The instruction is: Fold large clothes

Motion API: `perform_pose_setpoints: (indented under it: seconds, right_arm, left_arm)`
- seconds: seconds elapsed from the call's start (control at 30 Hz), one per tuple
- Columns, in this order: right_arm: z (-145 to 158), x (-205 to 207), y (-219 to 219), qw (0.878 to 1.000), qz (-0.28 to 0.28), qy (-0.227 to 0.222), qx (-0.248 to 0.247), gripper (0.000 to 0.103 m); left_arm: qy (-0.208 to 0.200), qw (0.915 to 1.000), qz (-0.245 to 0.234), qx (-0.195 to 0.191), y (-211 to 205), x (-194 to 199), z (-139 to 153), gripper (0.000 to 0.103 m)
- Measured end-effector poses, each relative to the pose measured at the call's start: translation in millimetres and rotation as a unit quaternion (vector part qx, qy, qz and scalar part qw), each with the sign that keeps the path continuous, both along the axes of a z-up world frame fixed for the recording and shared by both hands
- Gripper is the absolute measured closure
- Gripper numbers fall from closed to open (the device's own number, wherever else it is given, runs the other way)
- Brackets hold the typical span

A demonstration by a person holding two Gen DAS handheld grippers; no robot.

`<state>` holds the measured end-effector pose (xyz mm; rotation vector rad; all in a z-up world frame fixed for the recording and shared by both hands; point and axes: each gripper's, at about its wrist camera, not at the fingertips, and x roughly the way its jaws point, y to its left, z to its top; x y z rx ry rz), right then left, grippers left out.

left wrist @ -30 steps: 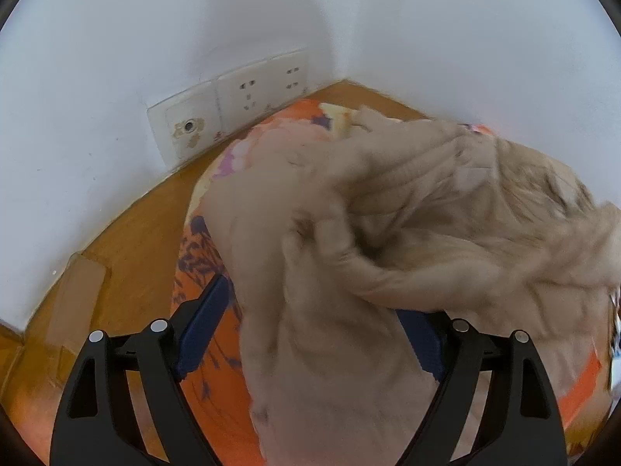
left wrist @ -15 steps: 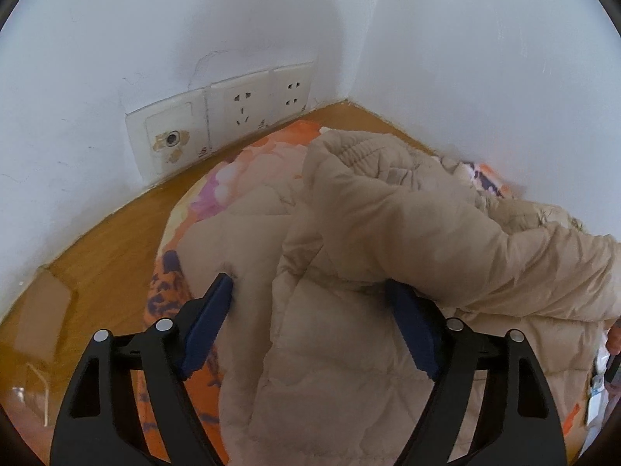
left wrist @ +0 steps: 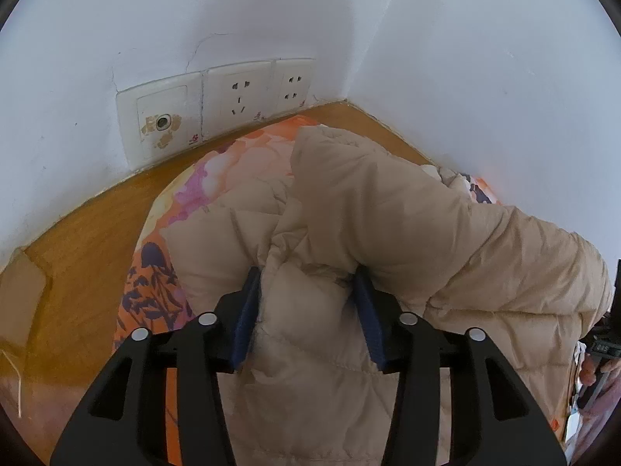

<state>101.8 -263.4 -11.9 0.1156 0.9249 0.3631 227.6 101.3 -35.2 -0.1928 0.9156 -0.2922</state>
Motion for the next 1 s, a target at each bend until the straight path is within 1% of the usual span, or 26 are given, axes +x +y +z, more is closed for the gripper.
perform_pose_setpoints:
  seconds: [0.07, 0.13, 0.17, 0.2, 0.23, 0.3, 0.33, 0.37, 0.4, 0.43, 0.47, 0.5, 0.53, 0.6, 0.63, 0.67, 0.7, 0.73, 0.77, 0.83, 0.9, 1.0]
  right_arm:
    - [-4, 8, 2, 1.000, -0.011, 0.003, 0.021, 0.036]
    - [-7, 13, 3, 0.999, -0.019, 0.007, 0.033, 0.037]
    - [-10, 15, 4, 0.999, -0.024, 0.010, 0.040, 0.039]
    - [-11, 16, 3, 0.999, -0.030, 0.012, 0.039, 0.039]
    - [-12, 16, 3, 0.999, -0.037, 0.011, 0.036, 0.040]
    - [-8, 13, -2, 0.998, -0.060, -0.003, 0.033, 0.040]
    - [-5, 11, -3, 0.997, -0.070, -0.010, 0.031, 0.035]
    - [-2, 8, -6, 0.997, -0.075, -0.018, 0.028, 0.029]
    - [1, 4, -6, 0.997, -0.074, -0.029, 0.019, 0.027]
    - [1, 4, -5, 0.997, -0.070, -0.031, 0.014, 0.025]
    - [0, 6, -4, 0.998, -0.062, -0.029, 0.004, 0.025]
    - [-3, 9, -3, 0.998, -0.061, -0.025, 0.000, 0.025]
    - [-6, 12, -3, 0.998, -0.063, -0.020, 0.001, 0.024]
    - [-11, 18, -3, 0.997, -0.069, -0.016, 0.010, 0.024]
    - [-14, 22, -1, 0.997, -0.071, -0.015, 0.014, 0.023]
    - [-16, 25, 0, 0.997, -0.073, -0.015, 0.016, 0.027]
    - [-18, 28, 4, 0.997, -0.077, -0.015, 0.020, 0.037]
    - [-18, 30, 4, 0.996, -0.081, -0.013, 0.022, 0.068]
    - [-16, 30, 3, 0.996, -0.086, -0.012, 0.031, 0.084]
    - [-3, 26, -4, 0.993, -0.097, -0.029, 0.059, 0.091]
    - [17, 24, -10, 0.990, -0.104, -0.054, 0.078, 0.093]
    - [40, 32, -13, 0.987, -0.108, -0.073, 0.090, 0.093]
  left_arm:
    - [-0.005, 1.0000, 0.003, 0.006, -2, -2, 1, 0.057]
    - [-0.011, 0.9999, 0.004, 0.010, -2, -6, 3, 0.069]
    - [-0.013, 0.9998, 0.007, 0.012, -1, -8, 4, 0.072]
    - [-0.016, 0.9997, 0.011, 0.012, 1, -11, 6, 0.078]
    - [-0.019, 0.9997, 0.014, 0.011, 3, -12, 7, 0.081]
    - [-0.024, 0.9994, 0.023, 0.004, 8, -16, 9, 0.081]
    - [-0.025, 0.9994, 0.024, 0.002, 10, -17, 9, 0.081]
    - [-0.025, 0.9994, 0.023, 0.000, 11, -18, 9, 0.081]
    - [-0.022, 0.9996, 0.019, 0.000, 11, -17, 8, 0.079]
    - [-0.020, 0.9997, 0.017, 0.001, 11, -16, 7, 0.073]
    - [-0.016, 0.9997, 0.018, 0.004, 10, -14, 6, 0.071]
    - [-0.014, 0.9997, 0.019, 0.005, 10, -13, 4, 0.068]
    - [-0.011, 0.9997, 0.020, 0.005, 9, -12, 3, 0.067]
    - [-0.010, 0.9997, 0.020, 0.010, 5, -10, 0, 0.067]
    - [-0.010, 0.9997, 0.021, 0.013, 4, -9, -1, 0.072]
    - [-0.011, 0.9996, 0.020, 0.016, 3, -9, -1, 0.076]
    - [-0.011, 0.9996, 0.019, 0.019, 2, -10, 0, 0.085]
    - [-0.016, 0.9992, 0.022, 0.029, 1, -12, 3, 0.090]
    - [-0.019, 0.9989, 0.027, 0.034, 2, -13, 5, 0.092]
    - [-0.026, 0.9985, 0.042, 0.023, 9, -16, 16, 0.094]
    - [-0.035, 0.9977, 0.059, -0.001, 18, -16, 30, 0.095]
    - [-0.043, 0.9970, 0.065, 0.000, 20, -8, 41, 0.095]
